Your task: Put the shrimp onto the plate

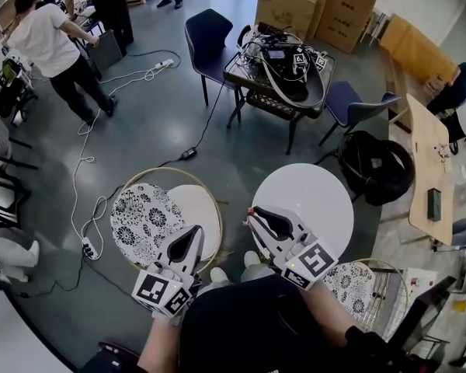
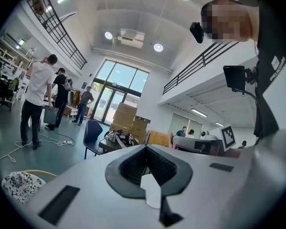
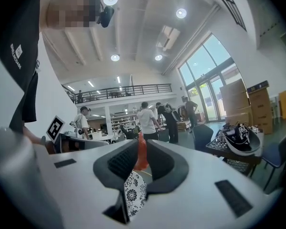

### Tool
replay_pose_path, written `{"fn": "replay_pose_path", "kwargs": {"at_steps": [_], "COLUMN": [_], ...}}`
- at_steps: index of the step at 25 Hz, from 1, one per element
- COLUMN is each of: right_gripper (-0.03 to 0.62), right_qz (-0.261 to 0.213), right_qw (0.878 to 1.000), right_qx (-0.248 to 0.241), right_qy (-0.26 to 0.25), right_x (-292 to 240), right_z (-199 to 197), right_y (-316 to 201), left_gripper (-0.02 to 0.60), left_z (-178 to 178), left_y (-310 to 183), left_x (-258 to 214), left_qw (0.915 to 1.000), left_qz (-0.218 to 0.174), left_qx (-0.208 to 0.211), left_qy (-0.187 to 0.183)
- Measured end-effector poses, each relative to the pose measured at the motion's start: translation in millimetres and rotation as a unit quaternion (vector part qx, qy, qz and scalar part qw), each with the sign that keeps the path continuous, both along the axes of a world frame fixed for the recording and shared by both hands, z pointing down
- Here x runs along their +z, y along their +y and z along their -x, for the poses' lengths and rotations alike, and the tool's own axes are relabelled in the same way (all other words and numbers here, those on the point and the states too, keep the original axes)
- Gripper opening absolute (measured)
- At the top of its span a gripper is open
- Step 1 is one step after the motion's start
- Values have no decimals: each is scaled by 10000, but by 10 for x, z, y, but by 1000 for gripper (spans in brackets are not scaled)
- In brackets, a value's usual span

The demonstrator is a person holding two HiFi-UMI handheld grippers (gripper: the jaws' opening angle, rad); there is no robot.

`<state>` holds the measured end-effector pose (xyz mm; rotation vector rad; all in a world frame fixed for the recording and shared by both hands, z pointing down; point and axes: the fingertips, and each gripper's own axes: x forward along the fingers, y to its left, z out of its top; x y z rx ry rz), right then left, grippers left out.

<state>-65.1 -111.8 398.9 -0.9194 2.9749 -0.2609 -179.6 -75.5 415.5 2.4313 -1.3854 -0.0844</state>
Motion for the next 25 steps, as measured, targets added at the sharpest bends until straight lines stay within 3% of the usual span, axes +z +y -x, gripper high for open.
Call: {"fn": "replay_pose_path", "kwargs": {"at_steps": [11, 20, 25], "right_gripper": [66, 66, 66], "right_qz": [258, 742, 1015], "right_qw": [9994, 9950, 9886], "right_qx": [160, 435, 559], "right_qy": [161, 517, 962], "right_x": [402, 1120, 1654], "right_z": [-331, -684, -875], "right_y": [-356, -785, -991], "left_gripper": [6, 6, 6], "left_z": [-226, -345, -377], "left_y": [-260, -360, -432], "left_x": [90, 203, 236], "left_qw": [9992, 9968, 9953], "left_qz": [267, 560, 679], "left_qx": [-30, -159, -322], "left_qy": [-283, -552, -608]}}
